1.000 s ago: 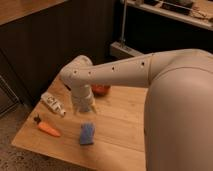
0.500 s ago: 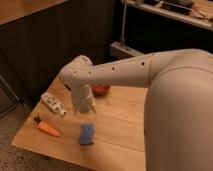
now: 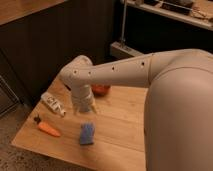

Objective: Stand the bottle upright

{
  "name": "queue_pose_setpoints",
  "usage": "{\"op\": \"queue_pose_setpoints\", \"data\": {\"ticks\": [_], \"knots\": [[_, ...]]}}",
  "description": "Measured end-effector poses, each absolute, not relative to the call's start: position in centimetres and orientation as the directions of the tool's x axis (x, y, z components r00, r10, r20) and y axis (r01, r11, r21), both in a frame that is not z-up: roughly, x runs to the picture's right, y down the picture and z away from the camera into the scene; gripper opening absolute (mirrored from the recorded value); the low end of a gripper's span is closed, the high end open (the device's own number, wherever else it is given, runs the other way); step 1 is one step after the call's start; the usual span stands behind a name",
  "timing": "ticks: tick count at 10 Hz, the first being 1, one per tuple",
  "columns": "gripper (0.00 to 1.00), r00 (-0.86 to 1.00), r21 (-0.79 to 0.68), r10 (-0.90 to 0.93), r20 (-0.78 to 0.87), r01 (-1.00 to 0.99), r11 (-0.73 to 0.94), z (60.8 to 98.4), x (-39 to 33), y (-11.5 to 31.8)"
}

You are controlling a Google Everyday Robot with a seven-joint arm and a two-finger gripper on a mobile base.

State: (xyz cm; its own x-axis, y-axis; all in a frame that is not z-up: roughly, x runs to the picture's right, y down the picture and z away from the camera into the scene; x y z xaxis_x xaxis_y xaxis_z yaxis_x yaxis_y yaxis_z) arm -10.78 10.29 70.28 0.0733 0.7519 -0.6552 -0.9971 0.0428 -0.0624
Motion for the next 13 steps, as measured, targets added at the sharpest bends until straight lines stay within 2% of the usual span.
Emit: {"op": "queue_pose_setpoints", "data": {"ticks": [5,9,13], "knots": [[0.65,0.075,-0.063,0.752,-0.655,-0.997,0.044,70.3,-10.8,10.3],[0.65,0.271,-0.185,0.764,-0.586,-0.962,0.199,69.1,-15.5,10.5],[0.65,0.411,-0.247,0.746,-0.523,-0.911,0.329,69.0,-20.9,10.4]]}}
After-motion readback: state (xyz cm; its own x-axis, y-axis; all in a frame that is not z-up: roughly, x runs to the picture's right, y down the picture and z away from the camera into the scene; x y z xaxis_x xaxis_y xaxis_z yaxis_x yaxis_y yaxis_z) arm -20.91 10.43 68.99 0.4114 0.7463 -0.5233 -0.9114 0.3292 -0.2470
